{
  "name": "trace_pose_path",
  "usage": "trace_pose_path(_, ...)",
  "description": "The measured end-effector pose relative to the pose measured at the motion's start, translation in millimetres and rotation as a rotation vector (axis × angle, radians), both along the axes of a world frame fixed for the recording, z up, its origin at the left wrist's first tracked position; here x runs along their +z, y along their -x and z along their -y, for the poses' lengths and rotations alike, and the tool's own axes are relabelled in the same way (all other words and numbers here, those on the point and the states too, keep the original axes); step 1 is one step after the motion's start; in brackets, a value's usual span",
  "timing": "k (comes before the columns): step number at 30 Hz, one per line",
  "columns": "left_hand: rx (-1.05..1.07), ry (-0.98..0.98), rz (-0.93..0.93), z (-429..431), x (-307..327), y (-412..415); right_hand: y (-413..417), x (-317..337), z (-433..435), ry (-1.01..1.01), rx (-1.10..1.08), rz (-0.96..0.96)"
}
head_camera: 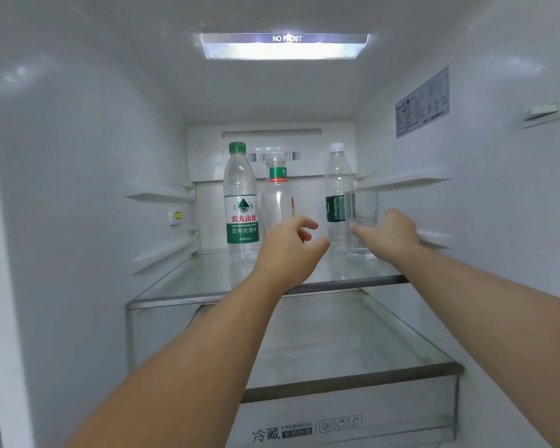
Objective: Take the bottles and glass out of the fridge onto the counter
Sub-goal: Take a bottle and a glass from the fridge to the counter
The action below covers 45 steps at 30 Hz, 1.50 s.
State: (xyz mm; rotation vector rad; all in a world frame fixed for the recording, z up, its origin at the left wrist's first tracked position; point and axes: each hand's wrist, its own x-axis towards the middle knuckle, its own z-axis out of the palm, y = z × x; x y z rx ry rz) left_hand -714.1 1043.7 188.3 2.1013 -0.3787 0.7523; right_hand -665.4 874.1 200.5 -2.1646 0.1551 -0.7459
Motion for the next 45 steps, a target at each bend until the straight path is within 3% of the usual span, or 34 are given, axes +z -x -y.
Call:
trace_pose_path(14,0.041,0.024,-0.011,0,0,3,2,0,-14,-0.049,0.070,0.044)
trace_pose_path(23,0.128,0.212,-0.078,-6,6,4,37,-1,-24,-0.053,0.211,0.099)
trace_pose_path(45,0.321,0.174,-0.249,-7,45,-73,27,-11,-20,-0.087,0.233,0.161)
